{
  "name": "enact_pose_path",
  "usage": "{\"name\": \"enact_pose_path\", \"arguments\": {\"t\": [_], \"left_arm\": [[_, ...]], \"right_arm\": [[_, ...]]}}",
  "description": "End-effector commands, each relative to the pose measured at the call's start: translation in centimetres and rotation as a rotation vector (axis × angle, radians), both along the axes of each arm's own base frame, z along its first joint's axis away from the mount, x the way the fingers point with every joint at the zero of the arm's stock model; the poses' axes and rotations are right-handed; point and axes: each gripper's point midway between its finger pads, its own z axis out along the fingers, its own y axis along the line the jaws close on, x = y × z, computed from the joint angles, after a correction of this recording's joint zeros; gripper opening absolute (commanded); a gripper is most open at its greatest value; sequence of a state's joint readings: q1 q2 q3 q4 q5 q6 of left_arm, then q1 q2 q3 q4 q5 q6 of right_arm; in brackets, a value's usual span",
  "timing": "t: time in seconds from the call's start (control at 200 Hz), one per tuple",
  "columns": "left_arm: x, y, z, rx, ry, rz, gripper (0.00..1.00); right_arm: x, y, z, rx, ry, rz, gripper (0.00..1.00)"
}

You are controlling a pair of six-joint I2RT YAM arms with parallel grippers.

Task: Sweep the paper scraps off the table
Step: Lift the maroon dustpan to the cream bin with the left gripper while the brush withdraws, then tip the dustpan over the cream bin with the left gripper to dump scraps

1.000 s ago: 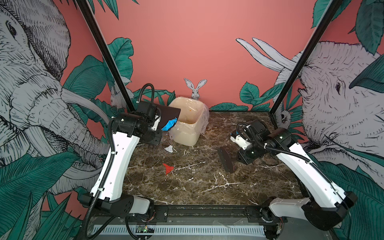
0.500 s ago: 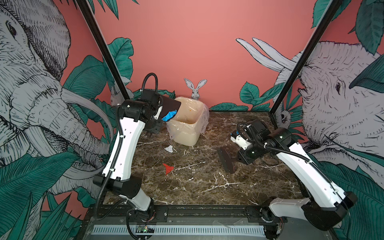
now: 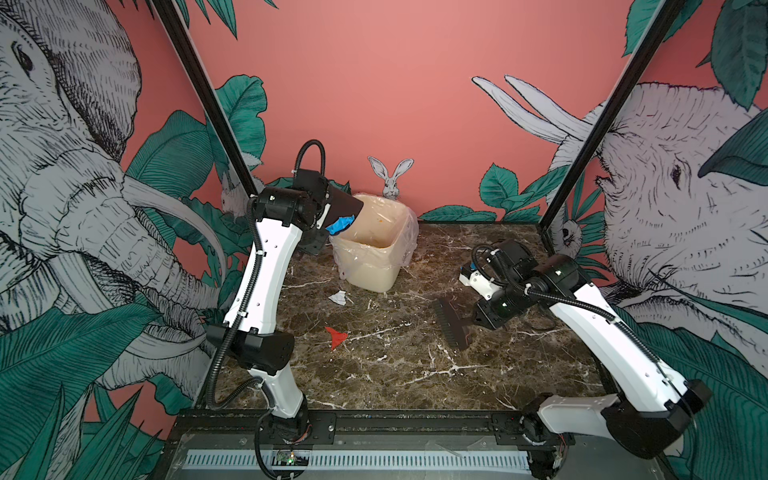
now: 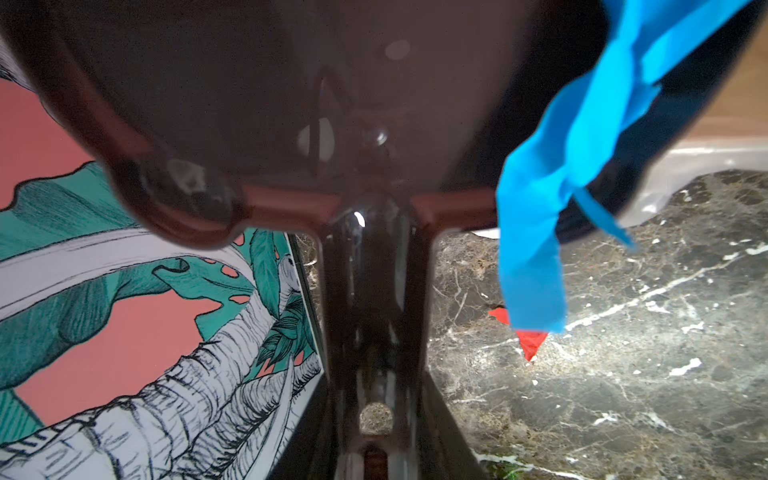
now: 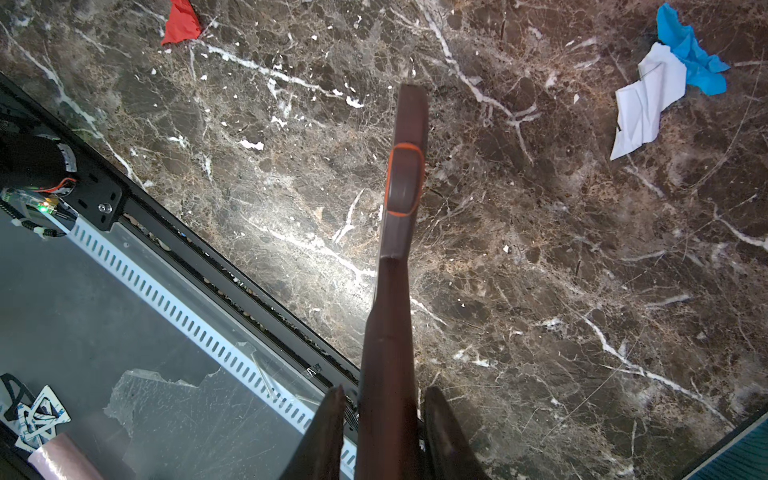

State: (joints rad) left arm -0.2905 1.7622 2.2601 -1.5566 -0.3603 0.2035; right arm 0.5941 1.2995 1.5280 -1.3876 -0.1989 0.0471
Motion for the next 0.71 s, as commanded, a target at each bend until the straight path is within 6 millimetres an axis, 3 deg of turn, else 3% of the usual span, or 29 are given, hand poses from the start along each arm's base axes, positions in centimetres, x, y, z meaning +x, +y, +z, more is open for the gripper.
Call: {"name": "enact_pose_path", "arguments": {"t": [0.0,0.7], "left_arm": [[0.5,0.1,1.4,0.075,-0.048,-0.045,0.00],[5.3,-1.8,3.3,0.475,-0.160,-0.241,0.00]], "right_arm": [[-0.3,-0.2,-0.3,-0.009,0.030,0.011,0.00],[0.4,0.6,-0.1,-0.030,0.096,0.001,0.00]]}}
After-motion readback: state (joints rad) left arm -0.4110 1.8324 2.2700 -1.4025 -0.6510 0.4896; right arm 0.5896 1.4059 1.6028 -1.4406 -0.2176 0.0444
